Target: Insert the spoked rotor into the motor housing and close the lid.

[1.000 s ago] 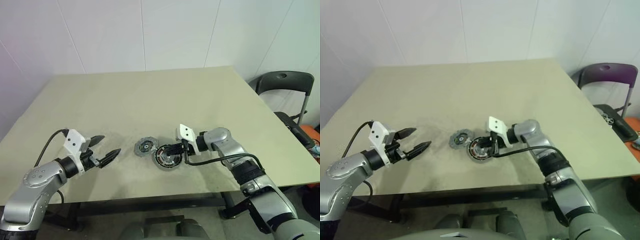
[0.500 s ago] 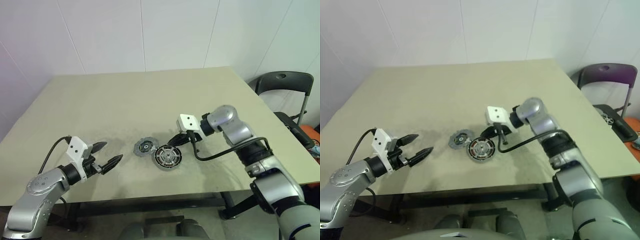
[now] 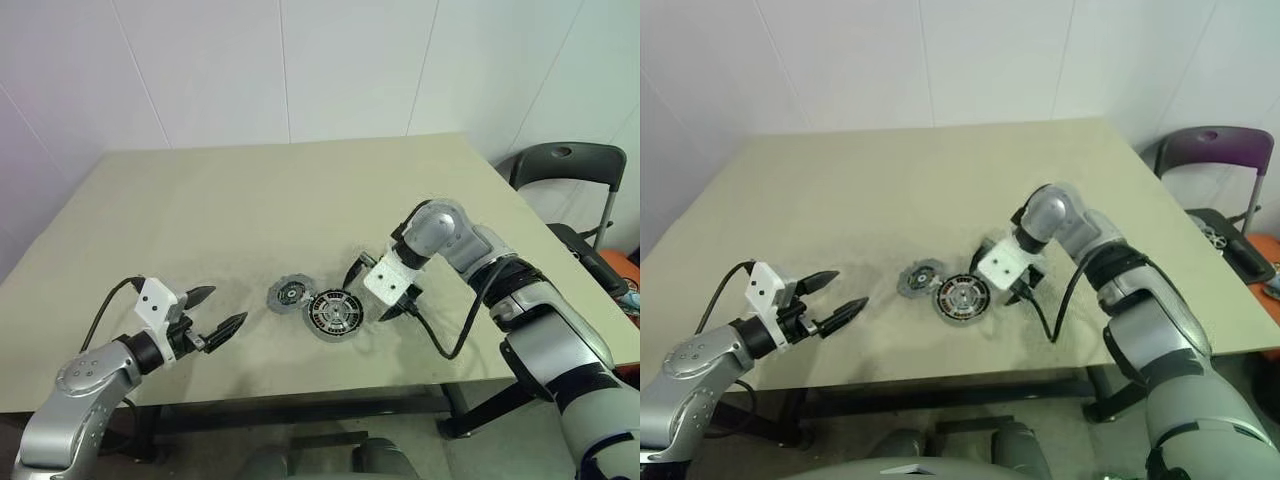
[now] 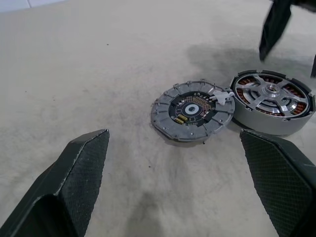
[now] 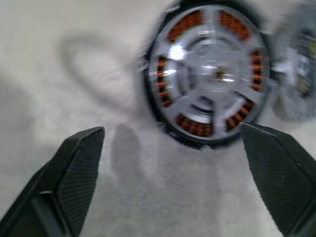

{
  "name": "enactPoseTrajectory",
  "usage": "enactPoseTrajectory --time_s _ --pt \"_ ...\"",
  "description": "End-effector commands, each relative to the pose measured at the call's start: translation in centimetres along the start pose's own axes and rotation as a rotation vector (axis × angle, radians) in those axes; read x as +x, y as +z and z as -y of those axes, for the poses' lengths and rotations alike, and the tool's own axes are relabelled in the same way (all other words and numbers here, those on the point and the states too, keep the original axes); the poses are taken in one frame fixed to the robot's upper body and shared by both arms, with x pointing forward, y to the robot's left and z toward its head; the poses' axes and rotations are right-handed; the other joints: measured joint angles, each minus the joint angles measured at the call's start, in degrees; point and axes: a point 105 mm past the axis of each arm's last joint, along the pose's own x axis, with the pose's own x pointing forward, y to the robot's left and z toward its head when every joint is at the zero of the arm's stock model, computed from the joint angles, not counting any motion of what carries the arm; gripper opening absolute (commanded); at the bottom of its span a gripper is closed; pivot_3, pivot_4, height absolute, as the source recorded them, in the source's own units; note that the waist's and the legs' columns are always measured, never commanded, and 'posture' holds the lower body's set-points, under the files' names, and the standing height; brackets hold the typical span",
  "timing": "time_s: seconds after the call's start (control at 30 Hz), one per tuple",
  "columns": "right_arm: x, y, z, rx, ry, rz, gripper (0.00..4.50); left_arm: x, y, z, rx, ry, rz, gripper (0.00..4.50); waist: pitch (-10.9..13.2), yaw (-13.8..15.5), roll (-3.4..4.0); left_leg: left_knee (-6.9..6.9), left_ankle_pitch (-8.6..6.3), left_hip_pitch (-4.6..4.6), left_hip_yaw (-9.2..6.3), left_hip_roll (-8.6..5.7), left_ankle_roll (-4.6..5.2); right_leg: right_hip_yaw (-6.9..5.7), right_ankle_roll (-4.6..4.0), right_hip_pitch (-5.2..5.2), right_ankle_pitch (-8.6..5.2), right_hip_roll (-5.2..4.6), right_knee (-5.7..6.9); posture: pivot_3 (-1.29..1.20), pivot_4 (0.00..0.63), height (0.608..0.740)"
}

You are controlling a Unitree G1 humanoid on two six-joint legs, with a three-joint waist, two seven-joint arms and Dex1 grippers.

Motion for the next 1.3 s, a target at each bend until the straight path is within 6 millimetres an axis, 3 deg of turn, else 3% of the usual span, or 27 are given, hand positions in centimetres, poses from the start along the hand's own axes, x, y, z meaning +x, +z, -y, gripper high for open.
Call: enactPoseTrajectory --time_s 0.03,0.47,0.57,0.83,0.97,1.3 --pt "-1.1 -0.1 1.0 -0.132 -0.01 -0.058 4.48 0.2 1.2 0.4 0.053 -0.014 0.04 4.5 0.0 0.0 0.0 0.0 0.0 0.0 0.0 0.0 0.0 0.0 -0.02 0.0 -0.01 0.0 0.01 0.0 0.0 0.74" --pt "1.1 -0.2 0.1 -0.164 0.044 -0.033 4.48 0.4 1.2 0.3 0.057 -0.004 0.042 4.5 0.0 0.0 0.0 -0.01 0.01 0.21 -0.01 0.0 -0.01 0.02 -0.11 0.15 -0.06 0.01 0.1 0.0 0.0 0.74" --pt "1.4 -0.3 0.1 -0.152 0.045 -0.033 3.89 0.4 1.2 0.3 0.058 0.0 0.042 4.5 0.0 0.0 0.0 -0.02 0.01 0.31 0.0 0.0 -0.02 0.03 -0.11 0.22 -0.06 0.01 0.13 0.0 0.0 0.74" --pt "2.0 0.4 0.7 -0.064 0.011 0.012 1.13 0.6 1.1 0.2 0.059 0.01 0.041 4.5 -0.1 0.0 -0.07 -0.01 0.02 0.49 -0.02 0.0 -0.03 0.04 -0.12 0.4 -0.06 0.02 0.17 0.0 0.0 0.74" --pt "2.1 0.3 0.4 -0.021 0.012 -0.01 0.07 0.6 1.1 0.1 0.058 0.012 0.04 4.5 -0.1 -0.5 -0.12 -0.01 0.02 0.54 -0.01 0.03 -0.03 0.07 -0.12 0.42 -0.07 0.07 0.21 0.0 0.0 0.74" --pt "1.7 1.9 1.5 0.221 -0.061 0.056 0.07 1.0 1.1 -0.2 0.061 0.003 0.035 4.5 -0.1 -1.3 -0.12 0.07 0.07 0.54 -0.05 0.04 -0.11 0.08 -0.14 0.3 -0.08 0.07 0.54 0.0 0.0 0.74"
